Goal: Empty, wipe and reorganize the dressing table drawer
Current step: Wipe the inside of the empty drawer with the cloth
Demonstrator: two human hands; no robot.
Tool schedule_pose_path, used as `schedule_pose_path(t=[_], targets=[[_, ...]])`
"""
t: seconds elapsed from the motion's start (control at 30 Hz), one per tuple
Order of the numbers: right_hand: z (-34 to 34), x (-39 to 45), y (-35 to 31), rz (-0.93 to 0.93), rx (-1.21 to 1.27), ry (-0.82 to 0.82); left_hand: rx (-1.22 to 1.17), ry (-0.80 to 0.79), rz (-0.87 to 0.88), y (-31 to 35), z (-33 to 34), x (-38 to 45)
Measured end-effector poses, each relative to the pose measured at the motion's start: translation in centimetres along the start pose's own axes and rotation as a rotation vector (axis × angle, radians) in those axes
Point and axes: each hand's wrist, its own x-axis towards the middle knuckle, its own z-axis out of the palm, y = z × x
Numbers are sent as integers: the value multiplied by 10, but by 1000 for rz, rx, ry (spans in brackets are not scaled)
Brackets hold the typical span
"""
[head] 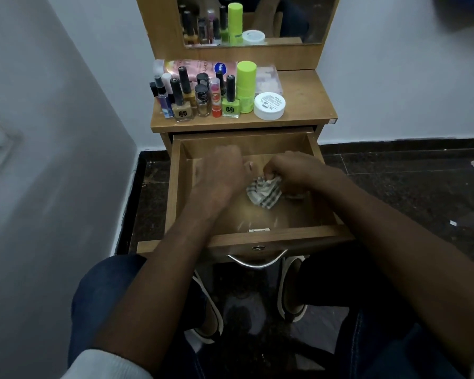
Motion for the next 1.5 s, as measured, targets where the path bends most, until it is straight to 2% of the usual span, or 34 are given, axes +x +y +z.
schedule_pose_path(t=[0.03,0.13,0.17,0.23,0.3,0.33,0.43,0.47,0.57,0.6,0.67,0.77,0.87,0.97,1.13,1.2,1.33,1.5], targets=[[0,0,-1,13,-44,-18,1,-2,1,-1,1,-1],[10,-5,-6,21,-58,-301,12,-19,-4,-5,6,-3],[11,-8,-4,20,-46,-318,16,-23,-8,-6,7,-3],[5,-12,2,53,-48,-175,23,-16,-9,-7,7,-2],[3,-15,2,82,-156,0,27,-6,-9,-7,7,-2],[5,-15,0,86,-182,-24,28,-5,-12,-7,8,-2],[13,-20,-11,35,-104,-332,23,-18,-47,-12,14,0],[13,-23,-11,38,-99,-356,23,-21,-59,-15,16,1],[5,-31,-6,141,-163,-135,42,4,-68,-18,18,3],[6,-31,-7,161,-184,-118,44,16,-64,-18,18,3],[7,-30,-16,116,-174,-222,43,20,-64,-18,19,3],[12,-27,-22,-42,-13,-363,48,25,-66,-18,20,4],[8,-33,-9,-5,140,-335,45,35,-51,-17,21,3],[9,-34,-6,80,78,-289,49,37,-52,-16,21,1],[23,-32,-25,-91,249,-330,72,72,-70,-16,20,-1],[20,-32,-20,-70,273,-344,59,74,-63,-18,20,-1],[16,-21,-11,5,165,-330,-21,67,-60,-34,7,0],[34,-13,-51,-170,355,-309,-82,121,-98,-55,-13,-1]])
